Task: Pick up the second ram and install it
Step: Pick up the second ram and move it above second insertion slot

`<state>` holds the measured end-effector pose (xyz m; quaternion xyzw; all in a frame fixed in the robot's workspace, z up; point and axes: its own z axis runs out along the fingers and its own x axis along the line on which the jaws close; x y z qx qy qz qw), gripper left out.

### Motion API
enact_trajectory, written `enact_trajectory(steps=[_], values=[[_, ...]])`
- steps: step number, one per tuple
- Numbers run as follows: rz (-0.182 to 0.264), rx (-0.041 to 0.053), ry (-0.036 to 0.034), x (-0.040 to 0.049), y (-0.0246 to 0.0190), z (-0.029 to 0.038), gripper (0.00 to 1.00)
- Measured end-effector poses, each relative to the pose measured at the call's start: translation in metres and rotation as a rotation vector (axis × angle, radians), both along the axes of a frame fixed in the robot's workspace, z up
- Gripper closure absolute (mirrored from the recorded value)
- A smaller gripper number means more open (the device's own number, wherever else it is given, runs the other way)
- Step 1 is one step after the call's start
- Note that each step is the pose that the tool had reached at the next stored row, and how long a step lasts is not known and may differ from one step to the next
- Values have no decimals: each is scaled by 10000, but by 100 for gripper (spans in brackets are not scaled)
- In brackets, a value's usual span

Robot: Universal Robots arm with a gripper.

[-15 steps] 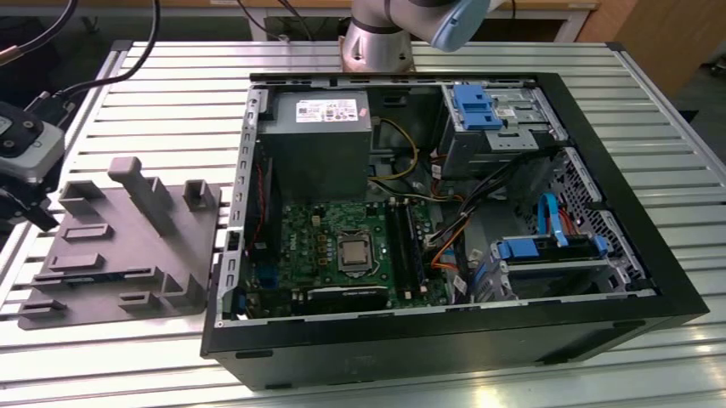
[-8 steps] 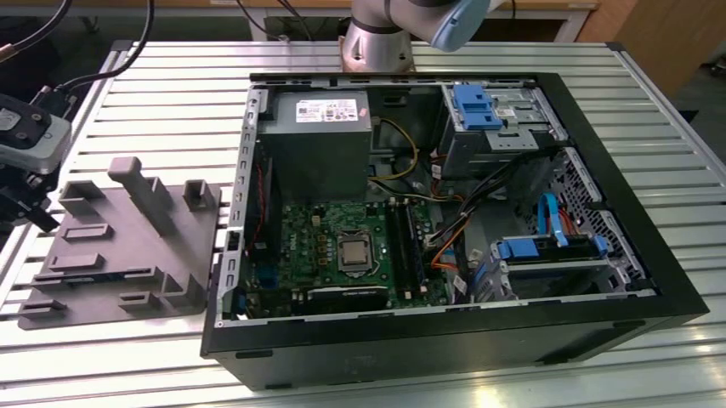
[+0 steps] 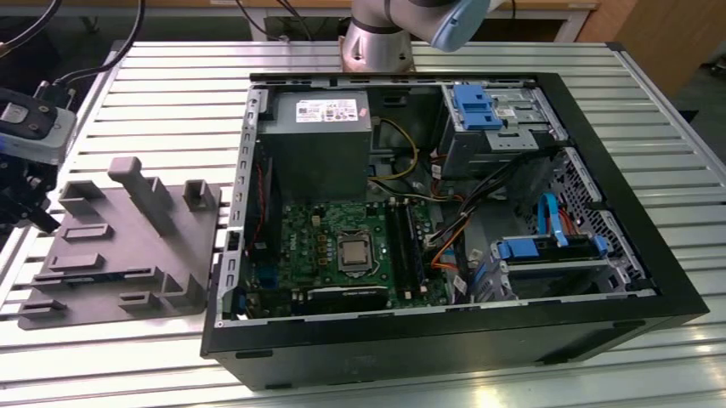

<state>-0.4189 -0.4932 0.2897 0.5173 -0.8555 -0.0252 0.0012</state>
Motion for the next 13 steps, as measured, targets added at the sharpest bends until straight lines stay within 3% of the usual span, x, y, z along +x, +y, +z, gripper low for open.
enact_trajectory(steps=[13], values=[[2373, -1, 1, 0, 0, -33, 89]])
